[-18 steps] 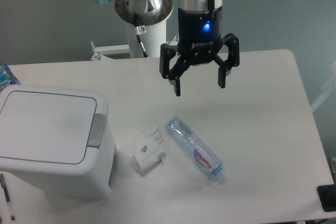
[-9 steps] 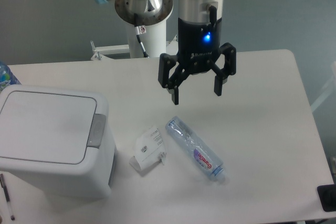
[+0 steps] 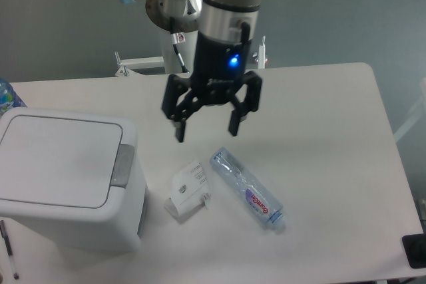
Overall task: Open the trash can
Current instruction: 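Lower the gripper onto the lid's grey edge tab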
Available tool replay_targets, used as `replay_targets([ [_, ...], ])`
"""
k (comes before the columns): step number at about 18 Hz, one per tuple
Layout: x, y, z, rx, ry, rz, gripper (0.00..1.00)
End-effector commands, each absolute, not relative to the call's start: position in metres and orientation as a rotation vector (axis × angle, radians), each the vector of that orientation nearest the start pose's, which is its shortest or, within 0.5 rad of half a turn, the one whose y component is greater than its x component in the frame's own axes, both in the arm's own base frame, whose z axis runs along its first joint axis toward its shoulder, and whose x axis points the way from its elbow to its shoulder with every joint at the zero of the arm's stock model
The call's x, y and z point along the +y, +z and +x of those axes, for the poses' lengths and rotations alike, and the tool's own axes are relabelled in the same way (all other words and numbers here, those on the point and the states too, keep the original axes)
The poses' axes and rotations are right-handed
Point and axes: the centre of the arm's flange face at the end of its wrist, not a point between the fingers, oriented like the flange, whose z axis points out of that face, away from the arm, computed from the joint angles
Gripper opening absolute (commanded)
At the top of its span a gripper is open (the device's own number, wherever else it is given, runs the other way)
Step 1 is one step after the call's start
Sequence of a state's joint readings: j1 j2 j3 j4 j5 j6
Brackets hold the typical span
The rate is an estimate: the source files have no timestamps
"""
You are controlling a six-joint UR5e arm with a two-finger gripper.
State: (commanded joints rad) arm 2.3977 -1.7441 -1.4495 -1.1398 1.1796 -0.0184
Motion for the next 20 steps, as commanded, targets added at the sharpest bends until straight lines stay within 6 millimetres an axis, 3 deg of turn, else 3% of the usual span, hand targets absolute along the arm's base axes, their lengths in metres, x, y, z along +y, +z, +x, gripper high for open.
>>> replay_targets([
  [12, 0.558, 0.486, -0.289, -0.922, -0.328, -2.509, 1.0],
  [20, 0.56, 0.484, -0.288, -0.92, -0.331, -2.513, 1.0],
])
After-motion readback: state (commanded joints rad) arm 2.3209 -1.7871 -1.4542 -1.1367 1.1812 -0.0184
